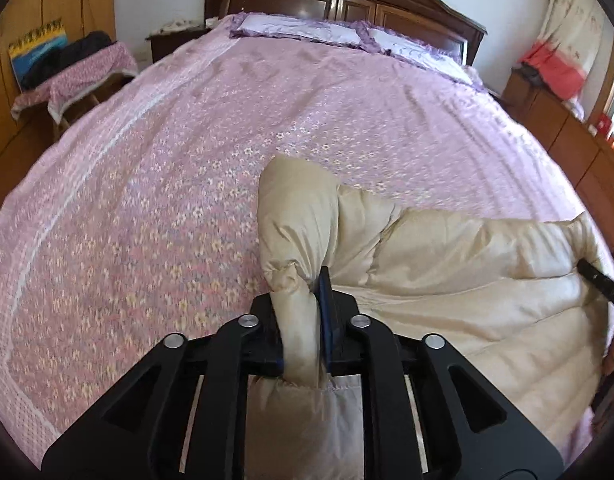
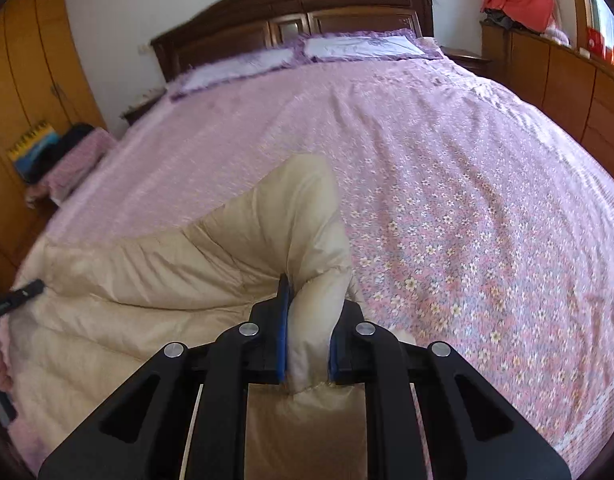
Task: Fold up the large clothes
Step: 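Fold the bundle edge over with the left tool and release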
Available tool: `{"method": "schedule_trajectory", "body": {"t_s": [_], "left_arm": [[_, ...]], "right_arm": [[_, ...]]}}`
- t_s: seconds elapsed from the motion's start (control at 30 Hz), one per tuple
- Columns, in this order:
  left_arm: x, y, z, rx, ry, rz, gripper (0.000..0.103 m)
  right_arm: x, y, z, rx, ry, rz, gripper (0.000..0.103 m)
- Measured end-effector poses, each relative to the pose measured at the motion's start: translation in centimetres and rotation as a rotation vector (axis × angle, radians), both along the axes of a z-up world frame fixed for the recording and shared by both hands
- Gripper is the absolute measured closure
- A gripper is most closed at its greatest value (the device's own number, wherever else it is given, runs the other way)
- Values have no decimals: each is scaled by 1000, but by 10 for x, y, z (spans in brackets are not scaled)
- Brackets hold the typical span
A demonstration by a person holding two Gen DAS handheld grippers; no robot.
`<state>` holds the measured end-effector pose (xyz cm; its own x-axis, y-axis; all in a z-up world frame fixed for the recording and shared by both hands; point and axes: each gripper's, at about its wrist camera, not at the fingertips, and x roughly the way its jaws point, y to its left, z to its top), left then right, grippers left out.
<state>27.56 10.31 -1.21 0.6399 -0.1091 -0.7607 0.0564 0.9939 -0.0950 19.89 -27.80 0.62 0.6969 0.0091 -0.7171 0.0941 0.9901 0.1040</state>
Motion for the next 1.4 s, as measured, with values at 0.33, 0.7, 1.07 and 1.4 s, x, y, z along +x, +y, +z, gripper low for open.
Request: {"method": "schedule_trajectory", "body": {"t_s": [0.33, 0.7, 1.07, 1.4], "left_arm": [[29, -2, -39, -13, 63, 29, 74], [9, 6, -19, -7, 56, 53, 38], [-81, 33, 4, -22, 42, 52, 23], [-147, 49, -15, -177, 76, 118, 23]], "right_arm": [[28, -18, -54, 51, 78, -57, 69], [15, -24, -41, 98, 37, -83, 49], [-71, -57, -7, 184, 27, -73, 27], [-145, -76, -25, 429, 36, -114, 17]]}}
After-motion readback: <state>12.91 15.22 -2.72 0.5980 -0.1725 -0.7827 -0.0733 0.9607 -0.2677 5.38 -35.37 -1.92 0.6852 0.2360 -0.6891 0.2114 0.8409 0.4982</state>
